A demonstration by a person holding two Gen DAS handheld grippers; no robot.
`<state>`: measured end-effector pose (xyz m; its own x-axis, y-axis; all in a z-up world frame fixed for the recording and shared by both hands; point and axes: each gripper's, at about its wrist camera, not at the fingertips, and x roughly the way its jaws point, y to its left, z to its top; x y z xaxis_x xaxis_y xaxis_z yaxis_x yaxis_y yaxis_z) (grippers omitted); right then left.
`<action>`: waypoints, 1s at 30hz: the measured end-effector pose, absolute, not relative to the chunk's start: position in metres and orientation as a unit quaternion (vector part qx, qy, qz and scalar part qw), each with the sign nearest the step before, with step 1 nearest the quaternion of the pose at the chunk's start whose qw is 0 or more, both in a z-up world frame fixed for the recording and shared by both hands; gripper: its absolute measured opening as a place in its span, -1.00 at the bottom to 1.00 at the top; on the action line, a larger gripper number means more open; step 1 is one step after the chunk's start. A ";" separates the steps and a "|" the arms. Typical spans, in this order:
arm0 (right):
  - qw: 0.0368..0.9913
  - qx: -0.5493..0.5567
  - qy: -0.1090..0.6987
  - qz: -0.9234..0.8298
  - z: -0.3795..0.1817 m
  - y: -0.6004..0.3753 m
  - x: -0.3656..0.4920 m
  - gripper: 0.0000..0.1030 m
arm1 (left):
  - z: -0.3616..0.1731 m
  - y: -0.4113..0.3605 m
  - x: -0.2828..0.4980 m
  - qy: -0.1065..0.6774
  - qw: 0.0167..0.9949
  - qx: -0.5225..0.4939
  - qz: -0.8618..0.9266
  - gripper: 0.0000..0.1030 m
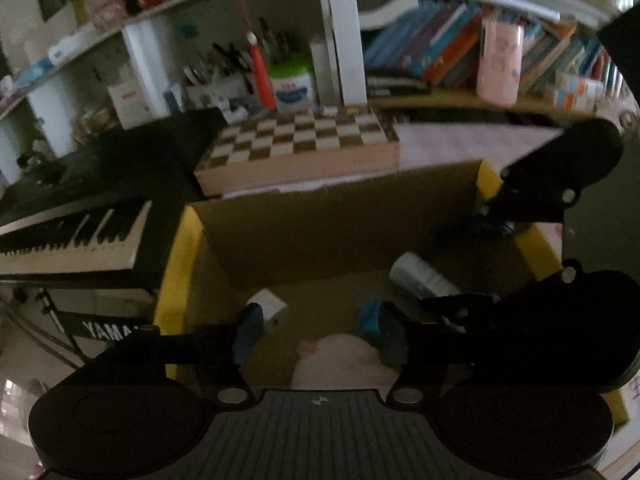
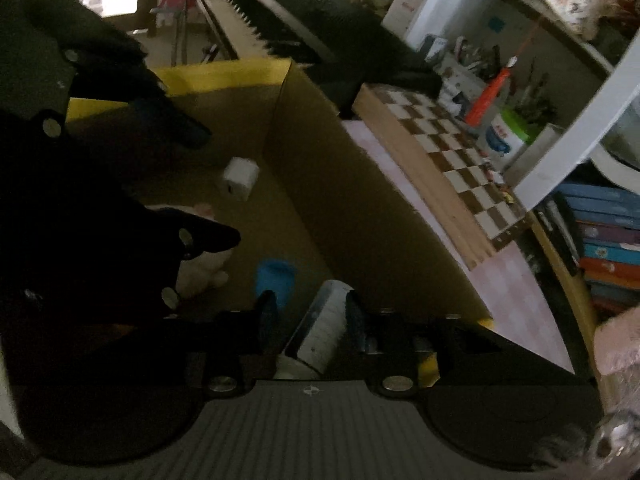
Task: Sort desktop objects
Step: 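Lower into the yellow box and open the left tool while the right tool releases the blue item, then withdraw both open tools from the box toward the tape roll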
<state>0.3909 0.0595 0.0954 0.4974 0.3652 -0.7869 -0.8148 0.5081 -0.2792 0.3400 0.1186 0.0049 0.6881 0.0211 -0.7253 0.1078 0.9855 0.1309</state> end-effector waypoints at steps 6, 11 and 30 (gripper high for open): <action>0.832 -0.295 0.318 0.346 0.117 0.035 0.366 -0.19 | 0.023 0.123 0.306 0.348 0.936 0.055 -0.014 0.43; 0.864 -0.260 0.299 0.312 0.132 0.008 0.340 -0.09 | 0.036 0.125 0.281 0.313 0.949 0.036 -0.014 0.47; 0.941 -0.117 0.274 0.161 0.141 -0.067 0.229 -0.07 | 0.051 0.113 0.176 0.265 0.964 0.017 -0.011 0.58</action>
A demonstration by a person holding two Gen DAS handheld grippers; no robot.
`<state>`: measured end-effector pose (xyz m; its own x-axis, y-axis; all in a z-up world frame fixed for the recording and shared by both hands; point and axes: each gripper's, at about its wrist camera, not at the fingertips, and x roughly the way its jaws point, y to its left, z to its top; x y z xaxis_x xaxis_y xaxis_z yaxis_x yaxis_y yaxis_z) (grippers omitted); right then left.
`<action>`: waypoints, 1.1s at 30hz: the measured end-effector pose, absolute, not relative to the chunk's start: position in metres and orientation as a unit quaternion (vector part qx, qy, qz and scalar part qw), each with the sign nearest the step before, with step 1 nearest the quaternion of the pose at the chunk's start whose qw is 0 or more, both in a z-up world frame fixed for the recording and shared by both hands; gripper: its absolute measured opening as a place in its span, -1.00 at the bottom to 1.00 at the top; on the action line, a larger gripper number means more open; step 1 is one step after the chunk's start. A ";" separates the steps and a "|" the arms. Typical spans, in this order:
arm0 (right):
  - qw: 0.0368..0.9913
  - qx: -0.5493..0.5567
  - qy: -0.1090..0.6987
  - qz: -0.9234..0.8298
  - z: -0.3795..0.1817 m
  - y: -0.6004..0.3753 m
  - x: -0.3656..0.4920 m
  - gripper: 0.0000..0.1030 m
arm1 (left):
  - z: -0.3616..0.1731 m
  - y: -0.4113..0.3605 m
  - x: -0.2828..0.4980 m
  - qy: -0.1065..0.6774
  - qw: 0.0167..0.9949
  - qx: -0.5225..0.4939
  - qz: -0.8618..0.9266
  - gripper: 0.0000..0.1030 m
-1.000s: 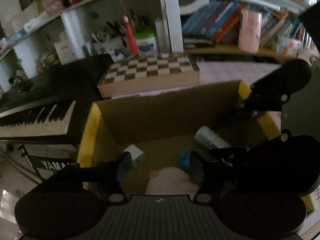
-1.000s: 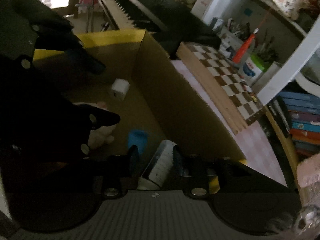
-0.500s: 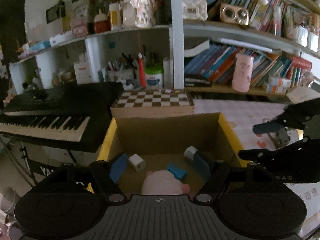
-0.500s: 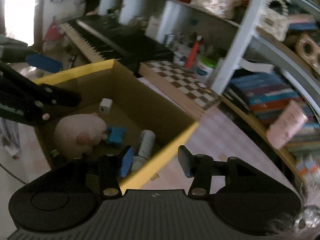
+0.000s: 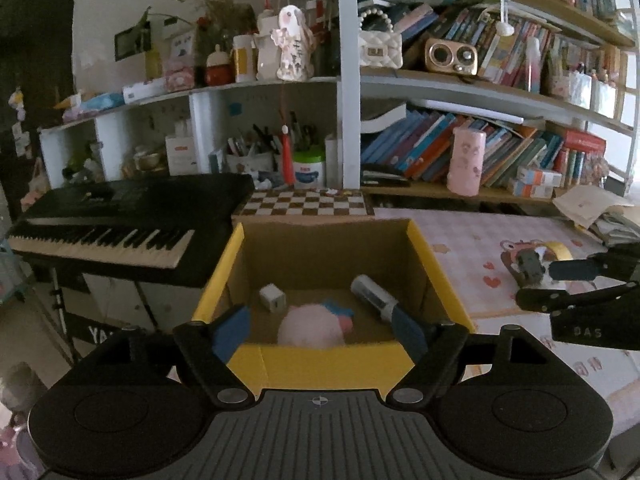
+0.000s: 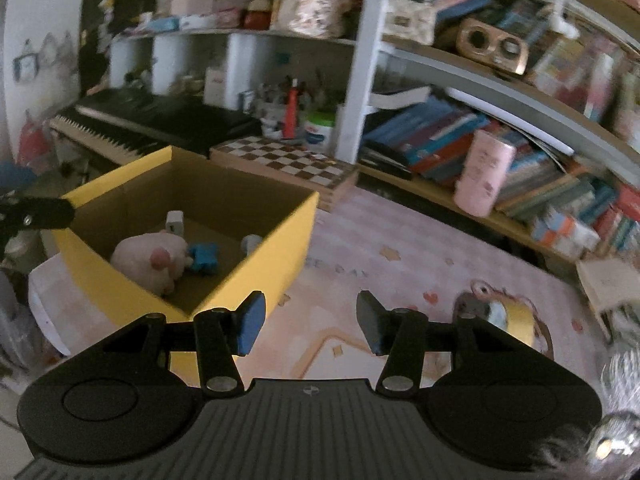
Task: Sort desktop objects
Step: 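Withdraw both open tools from the box toward the tape roll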
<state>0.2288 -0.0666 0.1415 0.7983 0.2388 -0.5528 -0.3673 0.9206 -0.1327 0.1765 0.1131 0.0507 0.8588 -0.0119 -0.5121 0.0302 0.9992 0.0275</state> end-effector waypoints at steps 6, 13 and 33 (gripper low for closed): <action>0.949 -0.088 0.273 0.134 0.137 -0.076 0.186 -0.01 | 0.045 0.113 0.147 0.270 0.963 0.008 -0.009 0.58; 0.950 -0.067 0.284 0.112 0.122 -0.076 0.144 0.04 | 0.038 0.112 0.115 0.264 0.964 0.012 -0.003 0.58; 0.948 -0.063 0.308 0.051 0.087 -0.068 0.072 0.26 | 0.000 0.099 0.070 0.303 0.953 0.001 -0.028 0.62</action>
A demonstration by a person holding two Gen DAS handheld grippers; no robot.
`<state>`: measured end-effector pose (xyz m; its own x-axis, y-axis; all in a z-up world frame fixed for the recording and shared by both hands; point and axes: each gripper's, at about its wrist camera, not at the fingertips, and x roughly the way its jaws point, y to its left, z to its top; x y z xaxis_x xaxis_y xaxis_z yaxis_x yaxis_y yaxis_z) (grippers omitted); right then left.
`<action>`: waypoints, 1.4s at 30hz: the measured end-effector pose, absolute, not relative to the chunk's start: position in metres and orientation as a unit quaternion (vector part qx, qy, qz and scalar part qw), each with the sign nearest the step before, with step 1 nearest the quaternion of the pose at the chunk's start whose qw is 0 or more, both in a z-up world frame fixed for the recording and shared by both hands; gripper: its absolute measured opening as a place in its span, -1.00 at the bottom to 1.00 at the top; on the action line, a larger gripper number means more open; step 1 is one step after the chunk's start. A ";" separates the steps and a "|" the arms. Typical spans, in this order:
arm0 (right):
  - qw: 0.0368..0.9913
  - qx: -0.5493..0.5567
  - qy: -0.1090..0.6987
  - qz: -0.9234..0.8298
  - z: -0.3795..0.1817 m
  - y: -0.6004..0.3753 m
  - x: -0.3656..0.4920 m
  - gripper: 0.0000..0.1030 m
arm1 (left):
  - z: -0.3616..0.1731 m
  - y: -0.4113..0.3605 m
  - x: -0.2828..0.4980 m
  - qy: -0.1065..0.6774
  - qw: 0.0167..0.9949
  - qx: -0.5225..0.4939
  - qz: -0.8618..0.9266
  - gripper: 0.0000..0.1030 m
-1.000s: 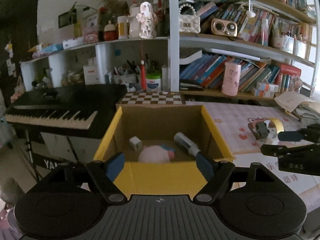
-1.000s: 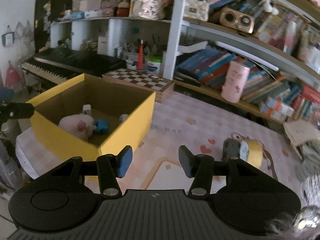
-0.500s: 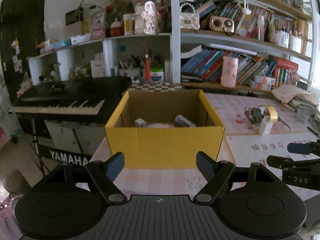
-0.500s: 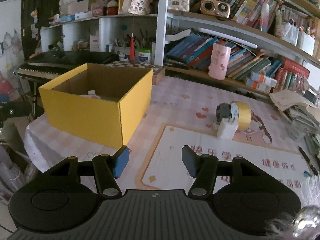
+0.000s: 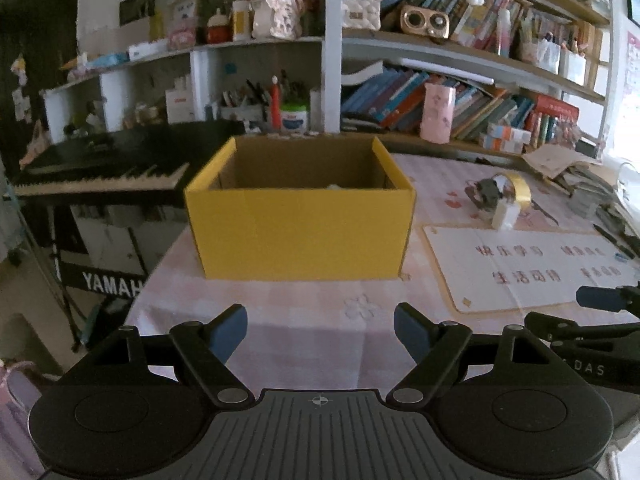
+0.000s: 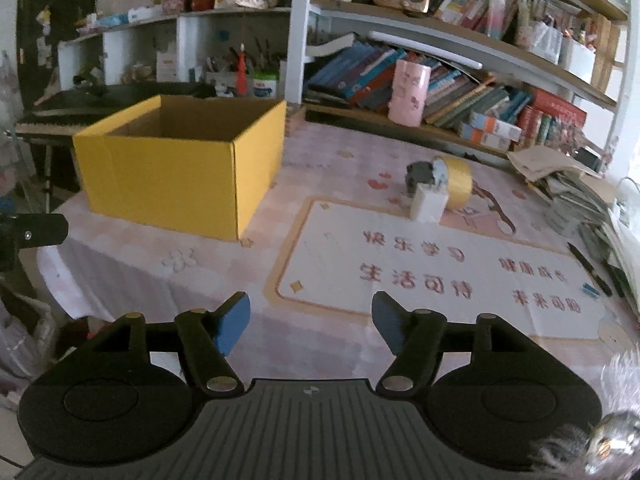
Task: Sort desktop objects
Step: 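Withdraw both open tools from the box toward the tape roll, then grasp the second white charger with the left tool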
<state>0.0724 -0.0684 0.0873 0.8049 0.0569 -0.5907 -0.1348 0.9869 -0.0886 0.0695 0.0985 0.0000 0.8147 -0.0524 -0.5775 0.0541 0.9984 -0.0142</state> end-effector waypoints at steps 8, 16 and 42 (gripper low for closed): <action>0.945 -0.070 0.318 0.027 0.082 -0.077 0.065 0.31 | -0.011 0.084 0.066 0.313 0.948 -0.002 -0.050 0.64; 0.944 -0.067 0.323 -0.001 0.080 -0.086 0.061 0.36 | -0.016 0.068 0.070 0.317 0.945 0.015 -0.081 0.67; 0.938 -0.060 0.336 -0.056 0.075 -0.150 0.078 0.45 | -0.024 -0.023 0.107 0.326 0.927 0.063 -0.176 0.69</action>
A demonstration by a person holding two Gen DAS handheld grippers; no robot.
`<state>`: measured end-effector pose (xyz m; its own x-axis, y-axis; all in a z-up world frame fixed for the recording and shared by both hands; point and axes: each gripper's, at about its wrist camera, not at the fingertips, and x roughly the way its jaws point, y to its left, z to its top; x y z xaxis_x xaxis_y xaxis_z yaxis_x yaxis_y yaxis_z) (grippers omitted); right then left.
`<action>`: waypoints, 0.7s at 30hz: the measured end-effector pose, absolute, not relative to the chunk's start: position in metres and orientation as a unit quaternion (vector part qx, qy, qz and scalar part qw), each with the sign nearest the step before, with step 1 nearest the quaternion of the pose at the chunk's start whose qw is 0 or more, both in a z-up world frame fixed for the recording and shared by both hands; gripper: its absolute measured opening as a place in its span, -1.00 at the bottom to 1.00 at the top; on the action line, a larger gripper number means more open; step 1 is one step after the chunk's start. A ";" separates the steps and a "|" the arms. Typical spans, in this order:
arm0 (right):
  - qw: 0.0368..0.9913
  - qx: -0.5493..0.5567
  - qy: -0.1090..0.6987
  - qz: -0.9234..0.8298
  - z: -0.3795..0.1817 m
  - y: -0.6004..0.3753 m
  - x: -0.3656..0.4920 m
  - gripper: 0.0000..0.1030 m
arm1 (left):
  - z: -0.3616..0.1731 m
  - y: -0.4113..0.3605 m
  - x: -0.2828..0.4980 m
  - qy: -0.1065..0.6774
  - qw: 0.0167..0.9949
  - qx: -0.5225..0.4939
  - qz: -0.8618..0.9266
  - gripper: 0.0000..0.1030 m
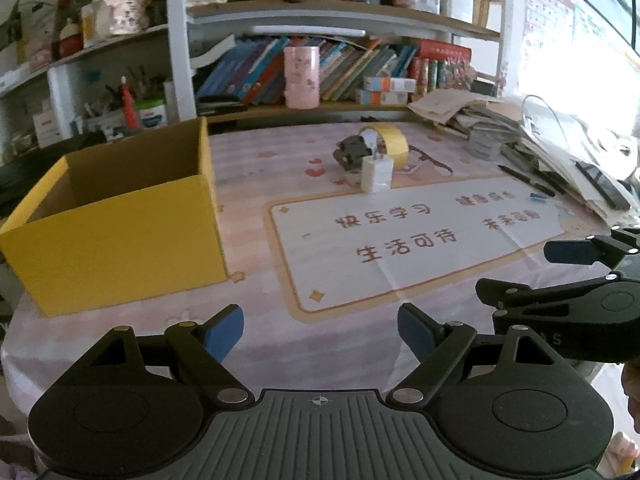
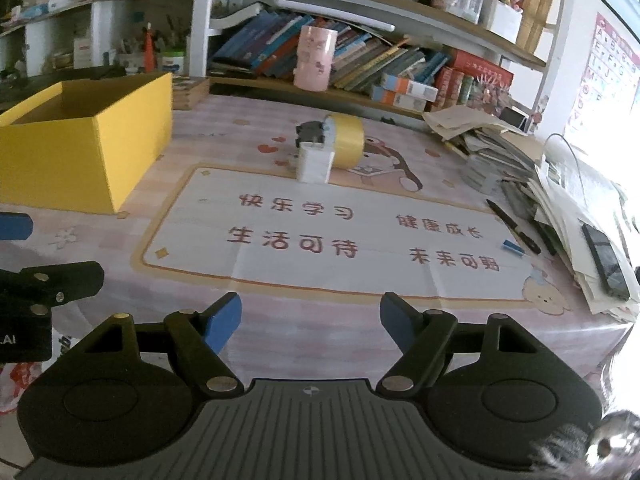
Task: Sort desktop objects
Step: 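Grasp the second white charger with the left tool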
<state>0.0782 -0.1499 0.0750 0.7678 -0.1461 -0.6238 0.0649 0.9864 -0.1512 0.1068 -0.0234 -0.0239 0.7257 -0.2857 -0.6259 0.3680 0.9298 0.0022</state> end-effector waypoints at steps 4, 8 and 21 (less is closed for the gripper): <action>0.937 -0.055 0.340 -0.060 0.073 -0.167 0.085 0.45 | -0.026 -0.039 0.116 0.330 0.924 0.068 -0.180 0.69; 0.934 -0.052 0.347 -0.059 0.070 -0.184 0.094 0.45 | -0.029 -0.057 0.126 0.336 0.922 0.070 -0.180 0.69; 0.928 -0.038 0.369 -0.043 0.064 -0.251 0.142 0.45 | -0.038 -0.119 0.166 0.359 0.916 0.071 -0.162 0.69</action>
